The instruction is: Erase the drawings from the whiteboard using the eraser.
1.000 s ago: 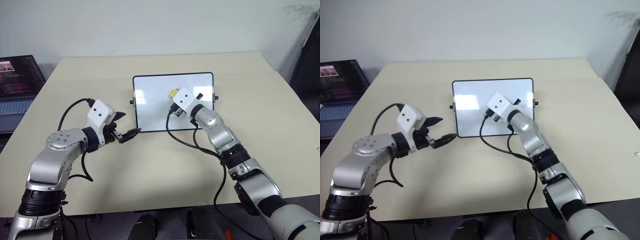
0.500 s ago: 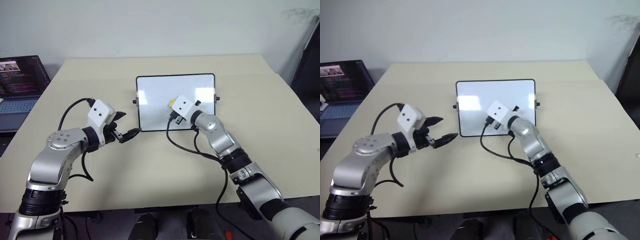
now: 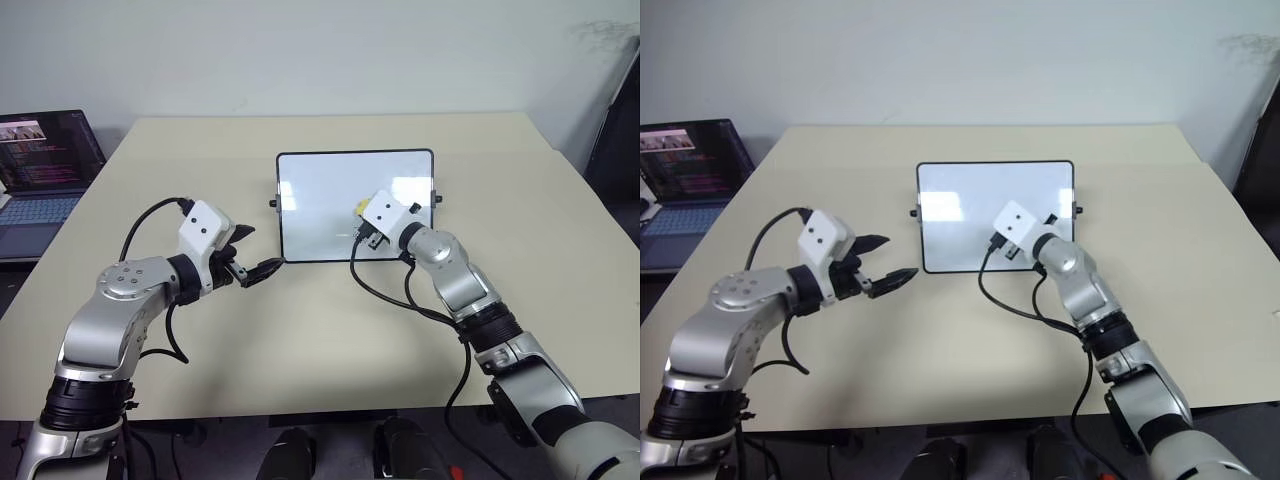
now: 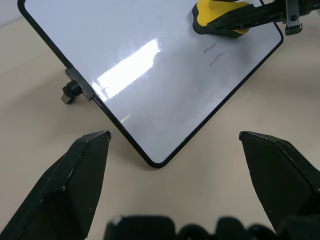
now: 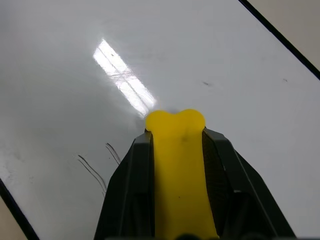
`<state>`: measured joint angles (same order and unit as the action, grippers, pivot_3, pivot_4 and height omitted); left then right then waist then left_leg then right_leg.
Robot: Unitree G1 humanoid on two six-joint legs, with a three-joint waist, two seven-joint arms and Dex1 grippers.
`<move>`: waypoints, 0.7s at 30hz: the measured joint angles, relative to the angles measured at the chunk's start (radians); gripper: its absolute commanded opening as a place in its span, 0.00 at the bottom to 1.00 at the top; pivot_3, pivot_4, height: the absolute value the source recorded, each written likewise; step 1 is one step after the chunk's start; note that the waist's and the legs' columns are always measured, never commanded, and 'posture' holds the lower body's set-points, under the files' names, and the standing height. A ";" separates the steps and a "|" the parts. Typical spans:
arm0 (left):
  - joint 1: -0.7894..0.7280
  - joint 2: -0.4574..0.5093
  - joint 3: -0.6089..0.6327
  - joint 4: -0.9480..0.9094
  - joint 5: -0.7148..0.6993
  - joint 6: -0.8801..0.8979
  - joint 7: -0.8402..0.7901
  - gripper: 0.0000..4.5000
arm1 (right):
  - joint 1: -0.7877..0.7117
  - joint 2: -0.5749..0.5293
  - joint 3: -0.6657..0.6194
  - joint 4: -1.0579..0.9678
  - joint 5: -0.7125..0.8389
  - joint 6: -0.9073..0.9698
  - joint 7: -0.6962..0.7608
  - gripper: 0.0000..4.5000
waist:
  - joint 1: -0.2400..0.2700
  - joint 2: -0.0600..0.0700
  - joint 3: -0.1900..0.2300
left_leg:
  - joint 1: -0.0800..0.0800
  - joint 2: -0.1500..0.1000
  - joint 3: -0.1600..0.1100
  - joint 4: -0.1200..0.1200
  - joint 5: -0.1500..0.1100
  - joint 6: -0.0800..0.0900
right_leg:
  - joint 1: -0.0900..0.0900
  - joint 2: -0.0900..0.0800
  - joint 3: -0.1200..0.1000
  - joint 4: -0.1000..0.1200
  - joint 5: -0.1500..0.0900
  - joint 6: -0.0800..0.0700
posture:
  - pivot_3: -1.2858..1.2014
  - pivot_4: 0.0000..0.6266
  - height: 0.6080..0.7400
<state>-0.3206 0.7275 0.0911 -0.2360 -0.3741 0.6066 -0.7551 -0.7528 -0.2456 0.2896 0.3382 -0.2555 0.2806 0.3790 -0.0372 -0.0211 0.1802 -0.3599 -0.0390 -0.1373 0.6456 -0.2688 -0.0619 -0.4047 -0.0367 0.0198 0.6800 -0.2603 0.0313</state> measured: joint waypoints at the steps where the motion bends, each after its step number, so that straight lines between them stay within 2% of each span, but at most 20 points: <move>1: 0.000 0.000 0.000 0.000 0.000 0.000 0.000 1.00 | 0.003 0.001 -0.009 -0.007 0.007 0.011 0.007 0.22 | 0.000 0.000 0.000 | 0.000 0.000 0.000 0.000 0.000 0.000 | 0.000 0.000 0.000 0.000 0.000 0.000 | 0.52 0.24 1.00; 13: -0.002 -0.007 -0.007 0.000 0.000 0.000 0.000 1.00 | 0.042 0.028 -0.074 -0.152 0.112 0.144 0.042 0.22 | 0.002 0.000 0.001 | -0.004 0.000 0.000 -0.002 0.000 0.000 | -0.004 0.000 0.000 -0.001 0.000 -0.001 | 0.52 0.24 1.00; 21: -0.011 -0.010 -0.013 0.010 0.001 0.000 0.000 1.00 | -0.105 0.065 -0.078 0.042 0.066 0.030 -0.122 0.22 | -0.003 0.000 0.002 | -0.005 0.000 0.001 -0.006 0.000 0.000 | -0.006 -0.001 0.001 -0.003 0.000 -0.001 | 0.52 0.24 1.00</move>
<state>-0.3315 0.7175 0.0782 -0.2256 -0.3733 0.6063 -0.7548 -0.8581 -0.1801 0.2115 0.3801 -0.1893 0.3107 0.2568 -0.0403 -0.0211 0.1822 -0.3645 -0.0387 -0.1358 0.6401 -0.2693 -0.0622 -0.4110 -0.0375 0.0204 0.6766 -0.2602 0.0302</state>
